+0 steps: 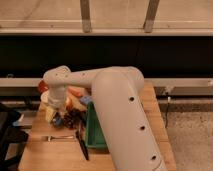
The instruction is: Stack cups on top of each other
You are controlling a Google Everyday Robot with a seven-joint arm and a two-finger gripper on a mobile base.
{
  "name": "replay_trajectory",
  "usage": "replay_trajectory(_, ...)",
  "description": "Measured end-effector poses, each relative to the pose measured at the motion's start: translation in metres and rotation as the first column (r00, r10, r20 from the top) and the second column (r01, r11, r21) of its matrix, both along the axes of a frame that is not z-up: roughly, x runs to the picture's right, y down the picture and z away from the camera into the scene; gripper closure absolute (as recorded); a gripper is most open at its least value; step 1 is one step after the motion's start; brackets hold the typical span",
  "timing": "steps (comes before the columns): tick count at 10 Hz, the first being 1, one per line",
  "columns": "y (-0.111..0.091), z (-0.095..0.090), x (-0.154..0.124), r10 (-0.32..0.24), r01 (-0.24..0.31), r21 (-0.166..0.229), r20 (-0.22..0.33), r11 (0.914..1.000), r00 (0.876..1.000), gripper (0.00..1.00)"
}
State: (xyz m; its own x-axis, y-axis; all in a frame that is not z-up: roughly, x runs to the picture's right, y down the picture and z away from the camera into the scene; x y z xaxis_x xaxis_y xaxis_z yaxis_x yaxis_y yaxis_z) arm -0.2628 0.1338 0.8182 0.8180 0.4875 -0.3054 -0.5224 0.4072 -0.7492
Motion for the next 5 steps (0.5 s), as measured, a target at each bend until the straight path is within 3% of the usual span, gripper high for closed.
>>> replay_trajectory(5,-0.017,-0.008,0.012,0.016,-0.015,0.038,-0.017,0.9992,1.0,0.37)
